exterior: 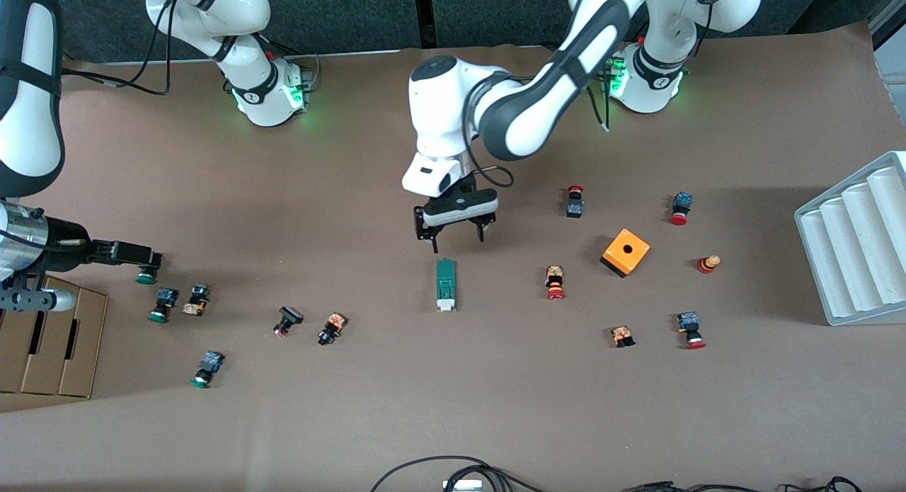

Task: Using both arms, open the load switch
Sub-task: 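Move the left gripper over the green load switch and grasp its base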

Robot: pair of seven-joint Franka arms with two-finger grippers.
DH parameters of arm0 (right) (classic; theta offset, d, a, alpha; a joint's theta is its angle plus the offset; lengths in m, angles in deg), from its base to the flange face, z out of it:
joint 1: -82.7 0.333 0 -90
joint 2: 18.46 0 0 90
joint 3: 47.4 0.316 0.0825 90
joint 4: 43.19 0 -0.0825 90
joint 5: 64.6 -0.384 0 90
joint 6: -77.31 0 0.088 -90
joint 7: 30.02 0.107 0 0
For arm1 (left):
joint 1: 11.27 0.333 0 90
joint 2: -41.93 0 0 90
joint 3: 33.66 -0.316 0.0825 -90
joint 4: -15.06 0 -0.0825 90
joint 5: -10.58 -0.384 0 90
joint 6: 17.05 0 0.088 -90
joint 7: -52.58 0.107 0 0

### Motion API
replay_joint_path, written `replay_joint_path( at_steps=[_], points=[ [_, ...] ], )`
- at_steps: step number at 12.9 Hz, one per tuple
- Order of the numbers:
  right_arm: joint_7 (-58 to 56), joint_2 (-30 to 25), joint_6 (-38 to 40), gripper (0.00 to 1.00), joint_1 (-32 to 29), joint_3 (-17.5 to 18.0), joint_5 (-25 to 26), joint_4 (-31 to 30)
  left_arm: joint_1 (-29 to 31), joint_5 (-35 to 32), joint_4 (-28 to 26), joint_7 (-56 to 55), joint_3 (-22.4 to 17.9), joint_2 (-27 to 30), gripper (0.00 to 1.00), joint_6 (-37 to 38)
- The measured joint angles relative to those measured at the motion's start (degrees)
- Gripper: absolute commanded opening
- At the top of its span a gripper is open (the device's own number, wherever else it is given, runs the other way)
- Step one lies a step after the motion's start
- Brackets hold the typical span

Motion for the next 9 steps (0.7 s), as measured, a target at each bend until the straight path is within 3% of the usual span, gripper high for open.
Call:
replay_joint_path(
  at_steps=[9],
  points=[
    [0.0, 0.2, 0.0, 0.99, 2.4, 0.2, 0.7, 0.0, -2.8, -27.8, -0.2, -19.7, -0.1, -9.3, 0.92, -3.3]
  ],
)
